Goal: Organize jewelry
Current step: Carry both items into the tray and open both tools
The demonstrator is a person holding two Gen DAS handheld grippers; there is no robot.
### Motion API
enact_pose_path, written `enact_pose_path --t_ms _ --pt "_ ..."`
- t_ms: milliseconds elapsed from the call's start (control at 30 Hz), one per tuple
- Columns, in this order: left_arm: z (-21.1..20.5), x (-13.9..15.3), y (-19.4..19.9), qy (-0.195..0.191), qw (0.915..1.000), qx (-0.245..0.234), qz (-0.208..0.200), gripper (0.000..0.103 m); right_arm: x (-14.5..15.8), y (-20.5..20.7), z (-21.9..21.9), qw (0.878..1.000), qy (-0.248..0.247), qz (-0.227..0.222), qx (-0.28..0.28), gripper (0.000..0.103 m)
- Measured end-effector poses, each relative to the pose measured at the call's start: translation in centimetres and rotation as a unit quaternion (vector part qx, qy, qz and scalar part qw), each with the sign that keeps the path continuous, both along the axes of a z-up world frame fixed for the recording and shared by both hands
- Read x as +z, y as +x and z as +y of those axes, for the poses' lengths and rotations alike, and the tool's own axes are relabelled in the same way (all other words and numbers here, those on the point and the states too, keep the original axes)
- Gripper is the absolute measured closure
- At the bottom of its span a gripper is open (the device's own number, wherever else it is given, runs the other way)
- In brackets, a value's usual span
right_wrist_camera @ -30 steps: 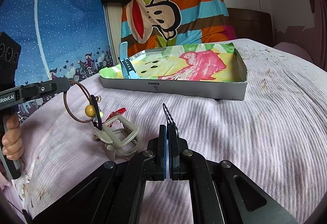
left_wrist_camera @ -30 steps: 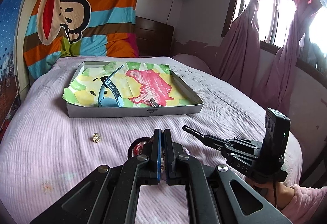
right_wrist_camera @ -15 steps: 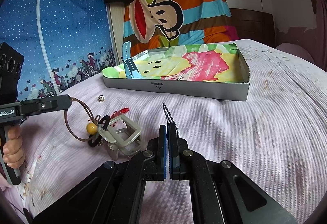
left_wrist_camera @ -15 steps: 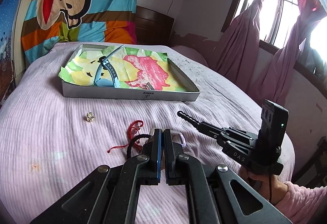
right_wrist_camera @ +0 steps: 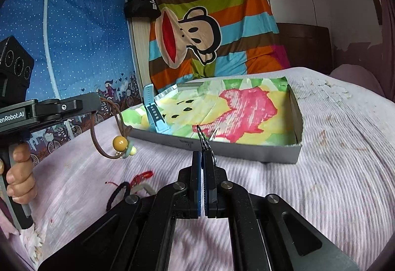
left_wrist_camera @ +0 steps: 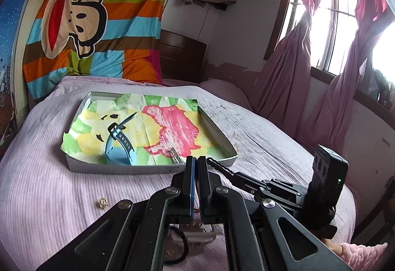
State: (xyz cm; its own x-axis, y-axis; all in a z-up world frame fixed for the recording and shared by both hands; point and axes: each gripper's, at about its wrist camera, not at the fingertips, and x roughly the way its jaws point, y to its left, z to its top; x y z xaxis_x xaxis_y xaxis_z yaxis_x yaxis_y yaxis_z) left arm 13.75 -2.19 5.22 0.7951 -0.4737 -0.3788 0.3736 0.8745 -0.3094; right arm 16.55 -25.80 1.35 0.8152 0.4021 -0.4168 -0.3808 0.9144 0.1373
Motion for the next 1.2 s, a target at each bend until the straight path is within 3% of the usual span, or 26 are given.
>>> enact_pose_path --t_ms 200,433,667,967,1067,1200 --pt "-0.9 0.9 4.8 -0.003 0.9996 0.026 -0.007 0.100 1.4 4.4 1.1 1.000 0.004 0.009 -0.007 0.101" --pt "-2.0 -1.2 9.8 0.020 0.9981 0.052 0.025 0.100 -0.3 9.4 1.2 0.997 0.018 0.072 -0.027 0.101" --pt "-1.6 -4.0 10.9 0.016 0.9955 0.063 0.070 0.100 -2.4 10.8 1.9 0.994 0.004 0.106 -0.033 0.101" --pt "-1.1 -5.0 10.2 0.013 0.9925 0.078 0.093 0.100 -2.5 10.7 1.9 0.994 -0.011 0.098 -0.041 0.101" --pt "-0.8 -5.0 9.6 0.011 0.9927 0.083 0.087 0.090 -2.2 10.0 1.4 0.995 -0.009 0.084 -0.046 0.099" --pt "-0.1 -4.8 8.4 0.001 0.9929 0.095 0.073 0.064 -1.7 8.5 1.0 0.997 -0.012 0.061 -0.053 0.095"
